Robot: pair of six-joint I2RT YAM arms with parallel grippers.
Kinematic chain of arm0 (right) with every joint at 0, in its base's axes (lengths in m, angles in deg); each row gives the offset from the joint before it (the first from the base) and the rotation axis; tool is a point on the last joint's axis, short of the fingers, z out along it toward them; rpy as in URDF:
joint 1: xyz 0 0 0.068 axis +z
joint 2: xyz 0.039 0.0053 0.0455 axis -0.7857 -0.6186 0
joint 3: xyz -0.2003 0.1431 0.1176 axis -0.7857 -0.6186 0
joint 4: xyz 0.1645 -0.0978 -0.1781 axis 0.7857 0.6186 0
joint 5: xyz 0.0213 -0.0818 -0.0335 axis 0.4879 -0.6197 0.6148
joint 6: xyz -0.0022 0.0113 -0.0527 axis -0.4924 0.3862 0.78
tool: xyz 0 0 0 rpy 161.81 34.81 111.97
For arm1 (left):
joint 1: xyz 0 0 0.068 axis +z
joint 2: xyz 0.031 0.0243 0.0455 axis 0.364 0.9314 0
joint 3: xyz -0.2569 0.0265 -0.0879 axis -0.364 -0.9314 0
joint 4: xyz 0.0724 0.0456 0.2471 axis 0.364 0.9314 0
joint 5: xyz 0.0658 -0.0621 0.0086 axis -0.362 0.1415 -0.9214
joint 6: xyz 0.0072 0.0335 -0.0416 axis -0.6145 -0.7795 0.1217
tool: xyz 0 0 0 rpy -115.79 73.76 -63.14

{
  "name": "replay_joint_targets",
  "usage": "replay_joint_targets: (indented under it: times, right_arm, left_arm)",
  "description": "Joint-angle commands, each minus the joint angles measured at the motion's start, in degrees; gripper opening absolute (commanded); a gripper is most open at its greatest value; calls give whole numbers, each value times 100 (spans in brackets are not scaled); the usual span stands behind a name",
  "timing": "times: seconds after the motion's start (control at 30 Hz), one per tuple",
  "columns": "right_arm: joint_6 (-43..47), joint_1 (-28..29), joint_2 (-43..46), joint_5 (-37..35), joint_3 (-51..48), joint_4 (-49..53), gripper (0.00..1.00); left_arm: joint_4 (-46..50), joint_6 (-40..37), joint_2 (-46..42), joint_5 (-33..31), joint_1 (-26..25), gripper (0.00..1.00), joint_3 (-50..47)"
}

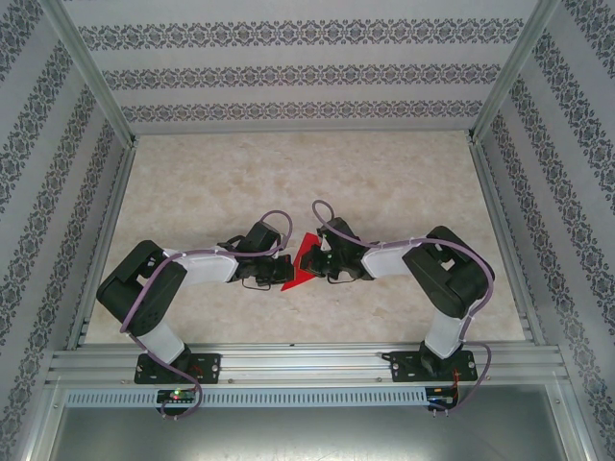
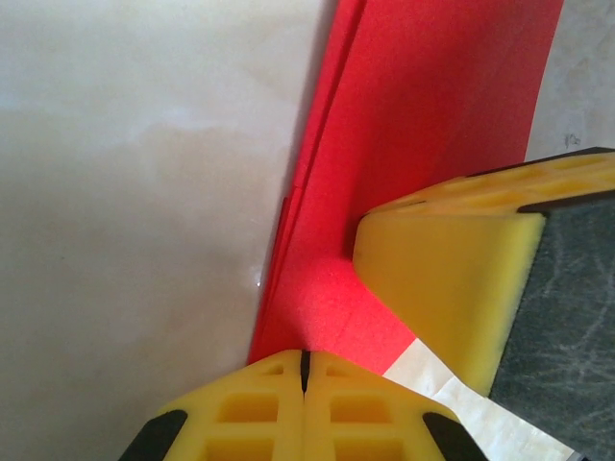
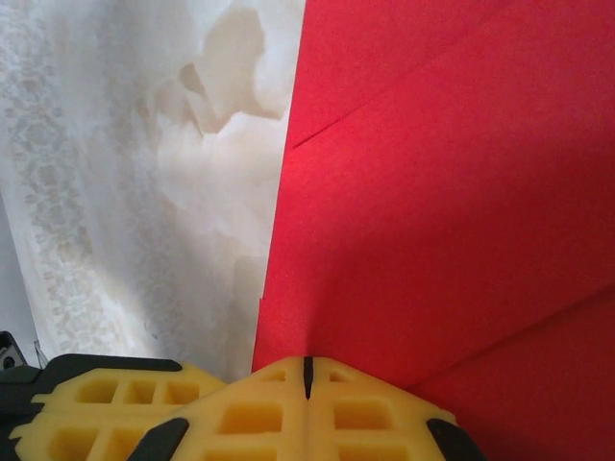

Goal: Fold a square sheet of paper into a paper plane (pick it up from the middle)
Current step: Fourth fold the wing at the center of the table.

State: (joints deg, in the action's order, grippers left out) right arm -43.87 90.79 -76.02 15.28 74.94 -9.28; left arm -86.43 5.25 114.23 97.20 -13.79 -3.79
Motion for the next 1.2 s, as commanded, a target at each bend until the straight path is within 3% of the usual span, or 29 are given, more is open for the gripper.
replay_joint_targets:
  times: [0.0,0.73,0.93,1.17]
  right_arm:
    - [-6,-105,-92,-571,-92,459,1]
    - [965,-2126,-98,42,223,898,3]
    - [1064,-2138,461,333,338,1114,5]
    - [869,-1577,1156,149,242,1118,6]
  left_arm:
    - [1107,-144,366,-420,33,0,-400]
    - [1097,-153,322,-368,33,0,-456]
    - [1098,-153,340,-364,33,0,-433]
    - [1105,-170,373,-344,33,0,-399]
